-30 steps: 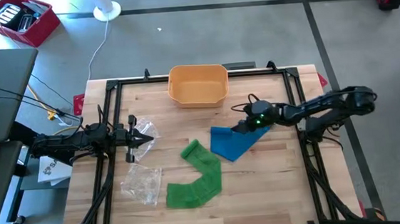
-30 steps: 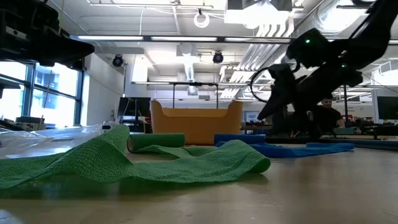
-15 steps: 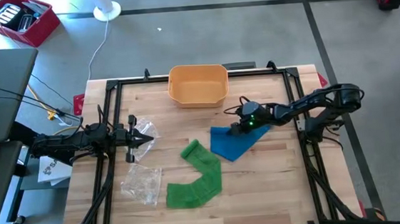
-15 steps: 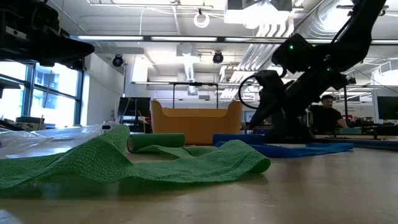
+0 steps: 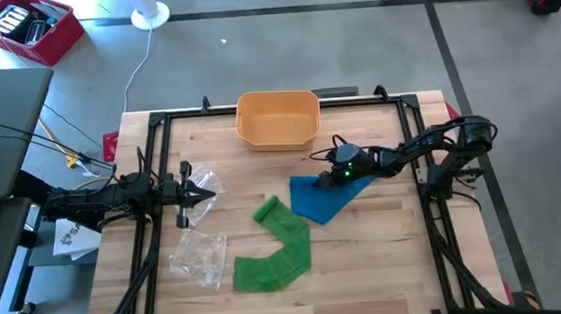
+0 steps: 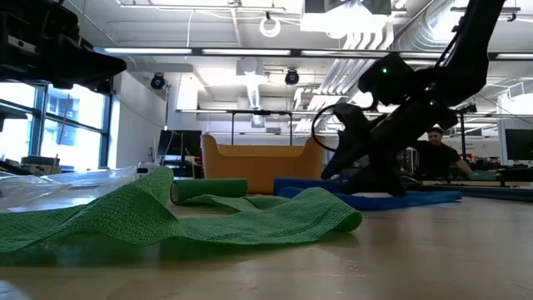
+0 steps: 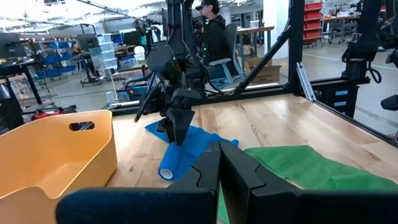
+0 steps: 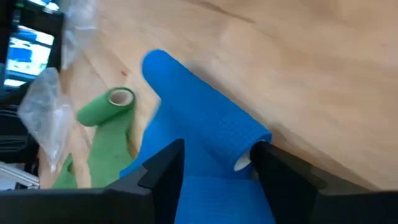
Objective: Roll bandage
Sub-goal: Roll the blue bandage
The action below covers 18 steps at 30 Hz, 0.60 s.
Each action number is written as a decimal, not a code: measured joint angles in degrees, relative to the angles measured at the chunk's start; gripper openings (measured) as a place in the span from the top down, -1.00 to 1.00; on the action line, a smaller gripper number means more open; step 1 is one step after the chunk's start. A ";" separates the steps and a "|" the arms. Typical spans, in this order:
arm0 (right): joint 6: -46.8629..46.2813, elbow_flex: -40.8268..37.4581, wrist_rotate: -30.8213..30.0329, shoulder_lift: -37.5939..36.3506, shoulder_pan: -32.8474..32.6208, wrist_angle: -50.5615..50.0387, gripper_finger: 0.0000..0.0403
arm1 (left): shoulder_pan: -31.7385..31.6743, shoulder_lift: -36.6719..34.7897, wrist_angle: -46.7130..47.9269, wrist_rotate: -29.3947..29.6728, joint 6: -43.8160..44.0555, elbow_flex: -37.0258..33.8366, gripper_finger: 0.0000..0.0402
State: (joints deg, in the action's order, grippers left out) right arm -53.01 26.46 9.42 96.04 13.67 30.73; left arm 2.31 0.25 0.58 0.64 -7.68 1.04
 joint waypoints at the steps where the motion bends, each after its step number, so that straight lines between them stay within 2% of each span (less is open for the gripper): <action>1: 0.35 -0.02 -0.30 0.52 0.00 1.35 0.16 | 0.00 0.00 0.00 0.00 0.00 -0.01 0.99; 11: 6.86 -0.19 -2.22 1.11 -0.42 3.17 0.91 | 0.00 0.00 0.00 0.00 0.00 0.00 0.99; 18: 12.42 -0.41 -3.79 0.92 -2.66 3.24 0.97 | 0.00 0.00 0.00 0.01 -0.01 0.00 0.99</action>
State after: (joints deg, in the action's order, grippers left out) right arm -40.59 26.05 5.63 96.96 11.02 33.98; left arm 2.31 0.25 0.58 0.65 -7.69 1.04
